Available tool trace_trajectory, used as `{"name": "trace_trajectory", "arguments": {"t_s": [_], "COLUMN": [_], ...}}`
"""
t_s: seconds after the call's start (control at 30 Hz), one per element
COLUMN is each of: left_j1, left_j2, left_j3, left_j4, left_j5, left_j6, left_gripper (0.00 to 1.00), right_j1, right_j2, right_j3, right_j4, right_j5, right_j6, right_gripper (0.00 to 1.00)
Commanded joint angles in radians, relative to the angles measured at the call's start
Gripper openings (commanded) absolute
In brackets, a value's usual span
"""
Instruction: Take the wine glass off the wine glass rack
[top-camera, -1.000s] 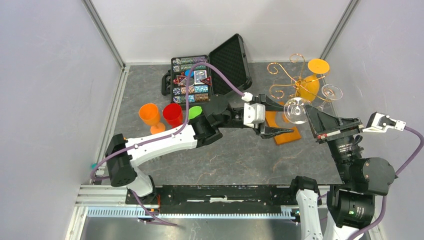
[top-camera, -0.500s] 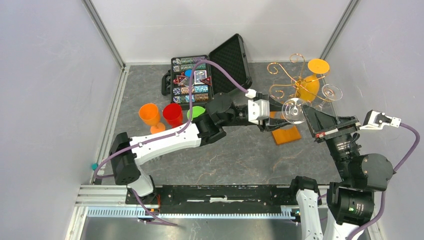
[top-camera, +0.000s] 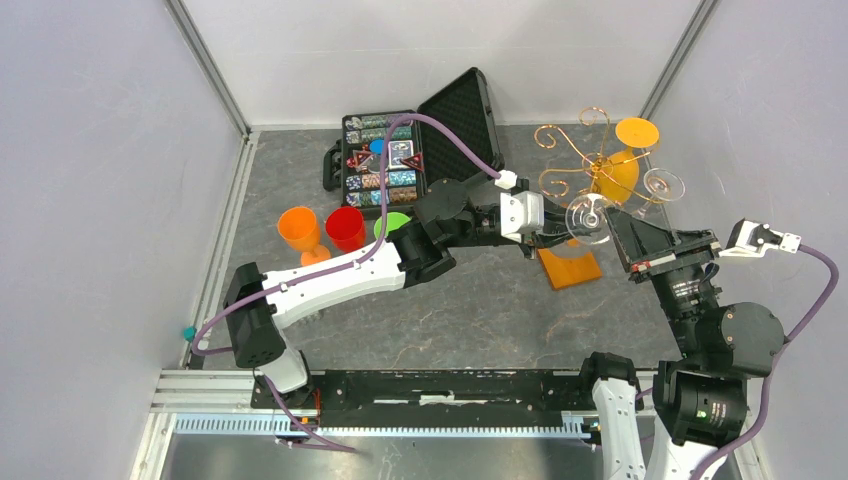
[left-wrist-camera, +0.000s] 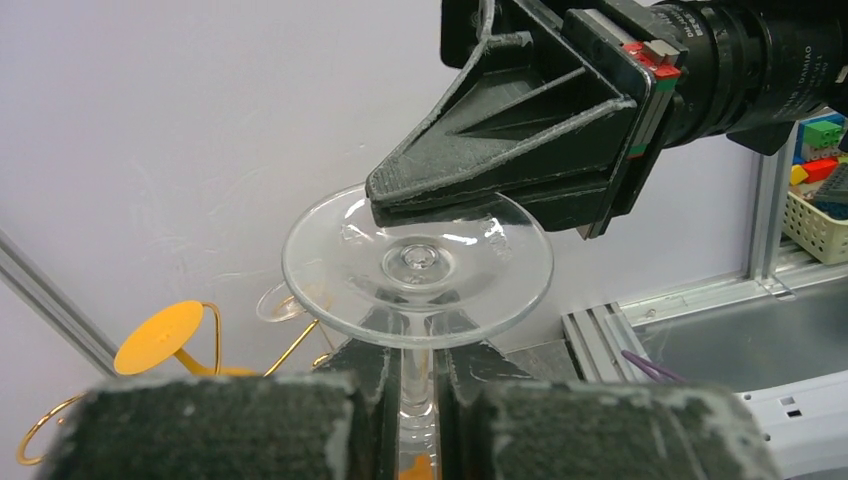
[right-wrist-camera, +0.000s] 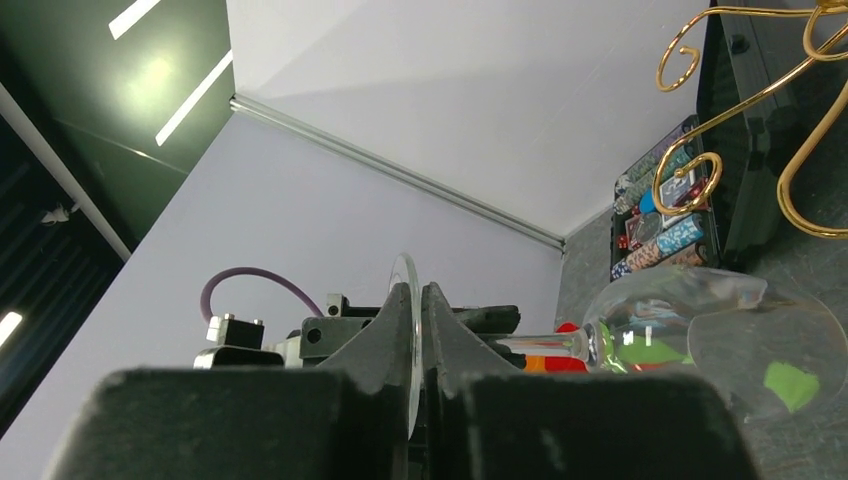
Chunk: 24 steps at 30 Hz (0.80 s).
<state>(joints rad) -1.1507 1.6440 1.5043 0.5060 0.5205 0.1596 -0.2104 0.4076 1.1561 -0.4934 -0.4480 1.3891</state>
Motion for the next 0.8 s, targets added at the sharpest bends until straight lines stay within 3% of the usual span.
{"name": "trace_trajectory", "arguments": {"t_s": [0.0, 0.13, 0.23, 0.53, 0.63, 0.77], "left_j1": [-0.008, -0.006, 0.006, 0.157, 0.221, 0.311], "left_j2": [0.008, -0.007, -0.029, -0.131, -0.196, -0.294], "left_j3": [0.031, 0.023, 0.013, 0.003, -0.004, -0.033], "left_j4": [0.003, 0.003, -0.003, 0.001, 0.003, -0.028], "left_j5": [-0.011, -0.051, -0.089, -0.239, -0.379, -0.516], "left_j6": [-0.023, -0.028, -0.048, -0.324, -0.516, -0.799], "left_gripper": [0.02, 0.02, 0.02, 0.02, 0.02, 0.02], "right_j1": [0.001, 0.002, 0.001, 0.002, 0.002, -0.002], "right_j2": [0.008, 0.007, 0.005, -0.017, -0.051, -0.084], "right_j3": [-0.006, -0.037, -0.05, -0.148, -0.175, -0.263], "right_j4": [0.087, 0.13, 0.135, 0.226, 0.251, 0.351], "right_j5": [0.011, 0.014, 0.036, 0.035, 0.037, -0.047], "right_j6": [-0.008, -0.052, -0.116, -0.301, -0.359, -0.281], "right_gripper": [0.2, 0.62, 0.8, 0.91, 0.96, 0.97]}}
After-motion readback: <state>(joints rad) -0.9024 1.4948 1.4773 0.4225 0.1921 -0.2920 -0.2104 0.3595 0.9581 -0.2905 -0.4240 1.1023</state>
